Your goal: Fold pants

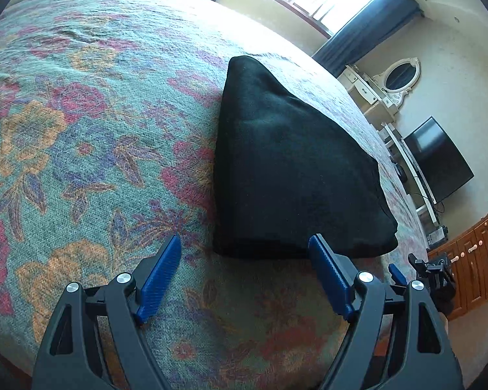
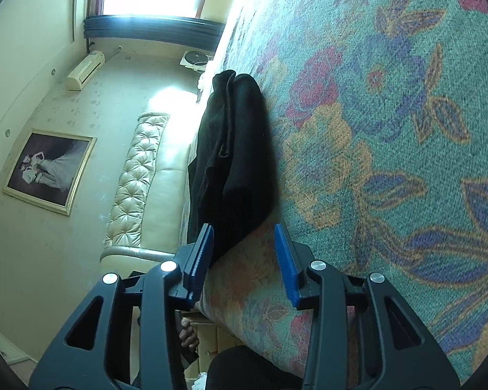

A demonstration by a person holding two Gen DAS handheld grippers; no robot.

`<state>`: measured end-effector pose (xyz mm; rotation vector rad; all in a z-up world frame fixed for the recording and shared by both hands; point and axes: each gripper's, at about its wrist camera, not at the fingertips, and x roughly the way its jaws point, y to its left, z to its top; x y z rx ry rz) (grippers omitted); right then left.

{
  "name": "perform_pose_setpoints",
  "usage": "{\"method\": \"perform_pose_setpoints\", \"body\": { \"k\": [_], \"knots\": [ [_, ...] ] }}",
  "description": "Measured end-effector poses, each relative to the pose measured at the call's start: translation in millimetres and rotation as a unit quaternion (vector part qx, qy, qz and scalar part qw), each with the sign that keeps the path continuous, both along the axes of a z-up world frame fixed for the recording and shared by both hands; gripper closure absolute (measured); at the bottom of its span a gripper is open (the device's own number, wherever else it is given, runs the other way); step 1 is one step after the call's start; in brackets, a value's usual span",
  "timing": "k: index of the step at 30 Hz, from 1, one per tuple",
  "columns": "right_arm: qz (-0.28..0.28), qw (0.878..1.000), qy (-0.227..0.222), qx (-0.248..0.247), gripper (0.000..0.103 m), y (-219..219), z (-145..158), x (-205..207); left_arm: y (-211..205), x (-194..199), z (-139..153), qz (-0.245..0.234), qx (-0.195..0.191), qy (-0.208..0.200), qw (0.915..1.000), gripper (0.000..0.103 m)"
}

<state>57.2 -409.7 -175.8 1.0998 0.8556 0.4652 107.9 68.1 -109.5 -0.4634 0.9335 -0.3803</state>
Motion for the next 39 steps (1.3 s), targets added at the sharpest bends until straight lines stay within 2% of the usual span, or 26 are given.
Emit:
{"method": "perform_pose_setpoints", "body": {
  "k": [3,5,7,9,14,19,23,24,26,29,32,34,36,39],
  "knots": [
    [0.006,0.998,0.001,-0.066,0.063,17,9,-4,-12,1,5,0.000,0.015,0.002,0.9999,0.024],
    [0.011,0.995,0.000,-0.104,0.058,28,15,-7,-18,-6,4,-0.005,0.038,0.001,0.9993,0.024],
    [0.013,0.991,-0.001,-0.132,0.048,38,21,-9,-26,-10,5,-0.011,0.060,-0.005,0.9981,0.024],
    [0.019,0.987,0.000,-0.162,0.043,47,27,-10,-30,-14,6,-0.015,0.071,-0.010,0.9973,0.024],
    [0.010,0.974,0.011,-0.226,0.042,66,38,-16,-35,-30,15,-0.005,0.083,-0.028,0.9962,0.024],
    [-0.012,0.950,-0.010,-0.312,0.042,87,62,-25,-44,-40,29,0.010,0.109,-0.055,0.9924,0.024],
    [-0.031,0.924,-0.046,-0.379,0.041,94,79,-40,-48,-49,36,0.020,0.128,-0.068,0.9892,0.022],
    [-0.034,0.917,-0.056,-0.395,0.039,99,84,-43,-49,-50,38,0.024,0.136,-0.071,0.9879,0.018],
    [-0.038,0.903,-0.075,-0.421,0.032,107,92,-50,-52,-56,41,0.032,0.147,-0.082,0.9852,0.018],
    [-0.037,0.885,-0.103,-0.452,0.029,121,103,-55,-55,-61,47,0.039,0.164,-0.095,0.9812,0.018],
    [-0.024,0.875,-0.115,-0.470,0.028,133,107,-58,-59,-66,53,0.055,0.189,-0.105,0.9748,0.018],
    [-0.015,0.871,-0.117,-0.477,0.028,140,107,-57,-64,-64,54,0.058,0.219,-0.096,0.9692,0.018],
    [-0.008,0.868,-0.122,-0.481,0.028,146,107,-58,-66,-67,56,0.065,0.243,-0.105,0.9621,0.018],
    [-0.001,0.867,-0.126,-0.483,0.028,151,106,-62,-68,-69,61,0.067,0.260,-0.120,0.9557,0.017]
  ]
}}
